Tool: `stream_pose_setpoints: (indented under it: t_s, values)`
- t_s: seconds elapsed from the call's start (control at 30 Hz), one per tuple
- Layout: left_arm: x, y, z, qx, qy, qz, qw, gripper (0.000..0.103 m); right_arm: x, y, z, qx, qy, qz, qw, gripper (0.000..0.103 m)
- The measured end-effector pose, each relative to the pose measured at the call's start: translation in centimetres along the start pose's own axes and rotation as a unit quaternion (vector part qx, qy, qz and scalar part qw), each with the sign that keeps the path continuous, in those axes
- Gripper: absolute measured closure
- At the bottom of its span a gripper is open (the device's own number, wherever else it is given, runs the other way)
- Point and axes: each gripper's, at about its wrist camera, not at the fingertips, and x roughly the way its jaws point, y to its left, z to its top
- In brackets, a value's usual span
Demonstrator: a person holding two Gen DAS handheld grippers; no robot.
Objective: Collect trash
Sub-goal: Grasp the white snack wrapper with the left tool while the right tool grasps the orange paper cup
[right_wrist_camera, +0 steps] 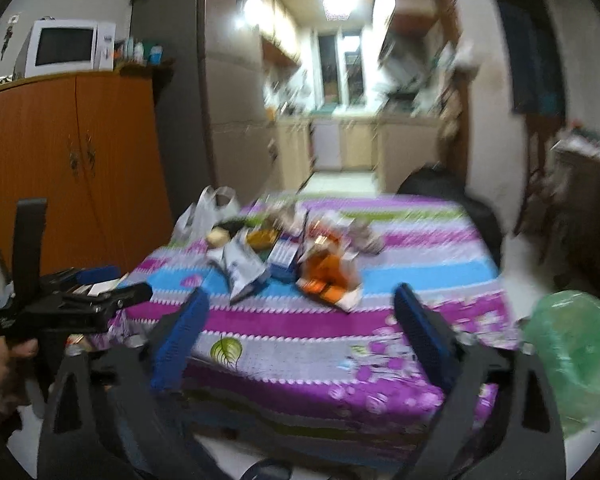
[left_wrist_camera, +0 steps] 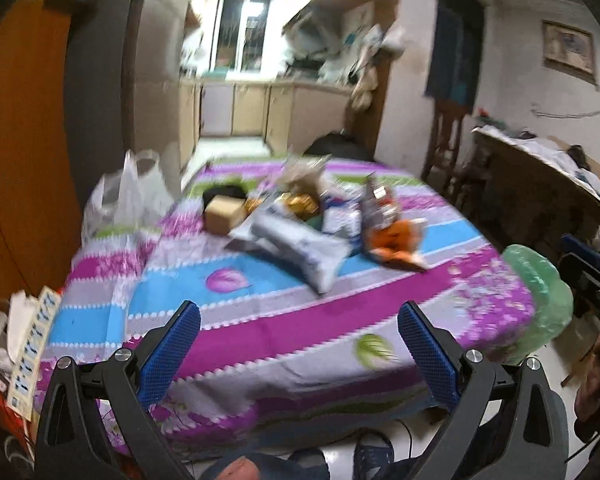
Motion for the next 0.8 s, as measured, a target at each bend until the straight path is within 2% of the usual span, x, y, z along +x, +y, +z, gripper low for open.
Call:
stream_pose_setpoints:
  t_s: [0.1, 0.17, 0.33, 0.5, 0.63, 0.7, 0.77, 0.8]
  values:
    - [4.0, 2.9, 1.1, -0.047, 0.045, -0.007, 0.9978, 0.005, 4.4, -1.3, 0.8, 0.017, 0.039, 0.022, 0.999, 0.032]
    - [6.3, 4.2, 2.0, -0.077, 0.058, -0.011, 0.9953, 0.005, 7.8, -2.3, 1.7, 0.025, 0.064, 0.034, 0.997, 0.032]
    - [11.1, 5.9, 3.9, -0.134, 0.086, -0.042, 0.9863, 0.005, 14.6, -3.9, 3.9, 0.029, 0.108, 0.035, 0.993, 0.024]
    - [15.1, 5.7, 5.5, -0.167, 0.108, -0.064, 0.9779, 0.005, 16.7, -4.8, 5.4, 0.043, 0.112, 0.039, 0.992, 0.022]
    - [18.0, 4.9, 6.3, -0.167, 0.130, -0.057, 0.9756, 0.005, 16.8, -5.1, 5.2, 0.048, 0.103, 0.045, 0.993, 0.021]
    - [18.8, 4.1, 6.6, -0.156, 0.127, -0.039, 0.9788, 0.005, 16.5, -5.4, 5.0, 0.045, 0.102, 0.046, 0.993, 0.021]
    - [19.3, 3.8, 6.8, -0.155, 0.121, -0.029, 0.9801, 0.011, 16.3, -5.6, 4.4, 0.022, 0.105, 0.045, 0.993, 0.021]
    - [19.3, 3.8, 6.9, -0.157, 0.117, -0.027, 0.9803, 0.022, 16.2, -5.9, 4.0, 0.010, 0.110, 0.040, 0.993, 0.021]
